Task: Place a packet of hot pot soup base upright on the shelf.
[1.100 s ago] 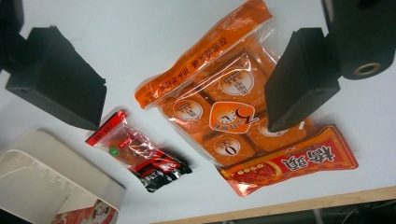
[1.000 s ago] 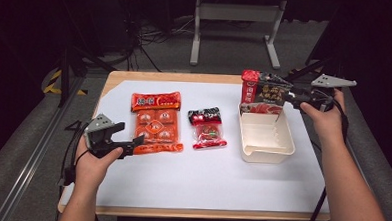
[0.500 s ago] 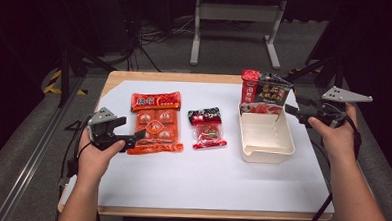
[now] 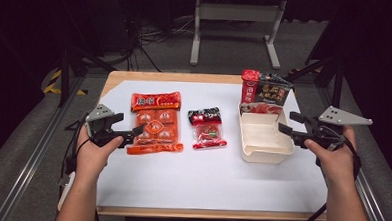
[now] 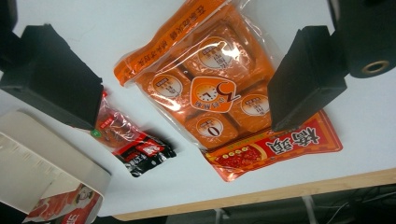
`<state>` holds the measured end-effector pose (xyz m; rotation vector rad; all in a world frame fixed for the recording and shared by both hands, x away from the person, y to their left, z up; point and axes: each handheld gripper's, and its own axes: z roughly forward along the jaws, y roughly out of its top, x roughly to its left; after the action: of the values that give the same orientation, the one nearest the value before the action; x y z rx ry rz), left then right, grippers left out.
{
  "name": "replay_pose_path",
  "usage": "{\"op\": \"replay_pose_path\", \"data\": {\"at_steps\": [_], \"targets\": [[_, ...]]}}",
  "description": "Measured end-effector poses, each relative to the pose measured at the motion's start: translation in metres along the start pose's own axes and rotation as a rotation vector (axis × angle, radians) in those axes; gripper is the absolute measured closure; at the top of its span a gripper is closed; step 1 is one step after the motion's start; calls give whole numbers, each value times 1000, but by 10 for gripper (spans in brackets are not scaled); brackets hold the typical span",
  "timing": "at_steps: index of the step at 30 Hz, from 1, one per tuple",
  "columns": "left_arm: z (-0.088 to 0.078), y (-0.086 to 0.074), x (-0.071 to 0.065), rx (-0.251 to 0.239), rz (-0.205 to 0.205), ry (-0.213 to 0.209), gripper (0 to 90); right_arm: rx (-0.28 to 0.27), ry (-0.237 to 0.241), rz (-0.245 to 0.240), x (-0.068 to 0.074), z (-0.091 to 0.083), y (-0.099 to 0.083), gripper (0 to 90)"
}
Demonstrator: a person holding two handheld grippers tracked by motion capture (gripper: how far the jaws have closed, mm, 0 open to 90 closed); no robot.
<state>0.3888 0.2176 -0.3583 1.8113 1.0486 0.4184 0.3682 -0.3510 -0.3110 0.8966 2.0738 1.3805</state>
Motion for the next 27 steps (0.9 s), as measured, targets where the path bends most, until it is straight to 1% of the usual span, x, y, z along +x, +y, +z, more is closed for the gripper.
{"op": "replay_pose_path", "data": {"at_steps": [2, 7, 11, 13, 20, 21, 22, 24, 27], "targets": [[0, -1, 2, 0, -7, 6, 115, -2, 10, -2, 4, 0, 0, 383], [-2, -2, 6, -3, -1, 17, 111, -12, 41, -7, 12, -1, 0, 383], [-1, -3, 9, -1, -4, 14, 103, -13, 65, -8, 21, -1, -2, 382], [-1, -3, 10, -4, 2, 16, 99, -13, 77, -10, 24, 0, -2, 381], [1, -2, 12, -16, -4, 20, 92, -7, 103, -7, 32, 3, -5, 380], [2, -2, 12, -16, -10, 19, 92, -3, 106, -10, 33, 3, -5, 380], [3, -2, 13, -15, -2, 22, 92, -3, 112, -11, 34, 4, -5, 379], [5, -1, 13, -12, -4, 24, 98, -1, 120, -20, 37, 6, -5, 376], [8, 0, 16, -26, -15, 26, 109, -1, 127, -26, 40, 7, -4, 375]]}}
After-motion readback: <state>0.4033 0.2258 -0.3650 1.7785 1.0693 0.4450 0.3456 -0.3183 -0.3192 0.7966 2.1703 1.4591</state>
